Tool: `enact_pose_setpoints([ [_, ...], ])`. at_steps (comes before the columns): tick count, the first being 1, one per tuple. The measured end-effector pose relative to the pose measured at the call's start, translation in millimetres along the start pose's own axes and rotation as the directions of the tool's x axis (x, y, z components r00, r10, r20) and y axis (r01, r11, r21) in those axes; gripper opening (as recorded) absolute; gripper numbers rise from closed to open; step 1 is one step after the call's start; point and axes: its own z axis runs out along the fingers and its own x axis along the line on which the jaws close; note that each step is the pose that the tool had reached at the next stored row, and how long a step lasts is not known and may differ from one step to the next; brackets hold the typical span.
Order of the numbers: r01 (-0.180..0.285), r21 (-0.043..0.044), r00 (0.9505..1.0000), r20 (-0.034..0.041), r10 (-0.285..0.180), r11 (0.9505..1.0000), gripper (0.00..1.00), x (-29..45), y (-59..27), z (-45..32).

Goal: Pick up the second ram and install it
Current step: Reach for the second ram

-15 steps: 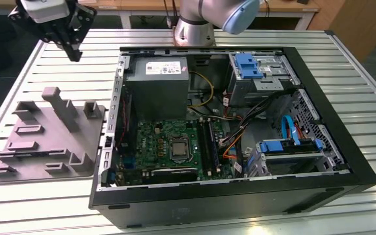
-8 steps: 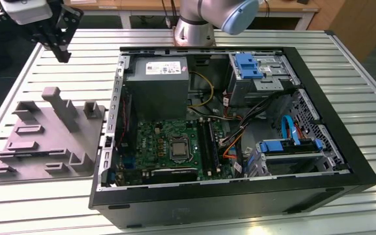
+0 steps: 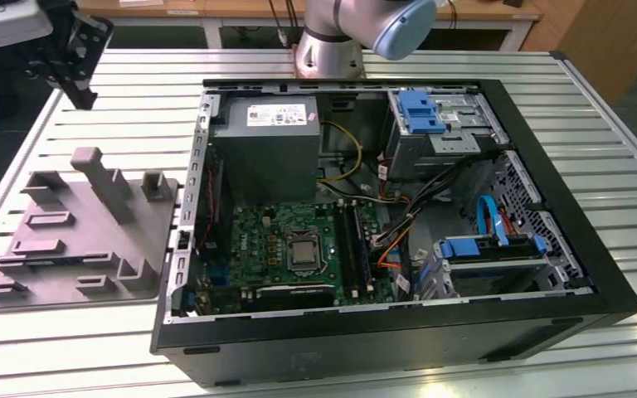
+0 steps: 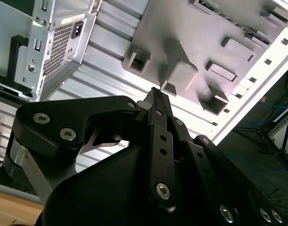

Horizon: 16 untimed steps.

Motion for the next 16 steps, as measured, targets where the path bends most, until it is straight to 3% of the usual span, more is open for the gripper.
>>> enact_pose_setpoints([
  [7, 0.0, 0.0111, 1.0, -0.0004, 0.0, 0.9999, 0.1, 14.7, -4.7, 2.0],
  [16, 0.0, 0.0178, 1.0, -0.0003, 0.0, 0.9998, 0.1, 31.1, -20.3, 5.5],
])
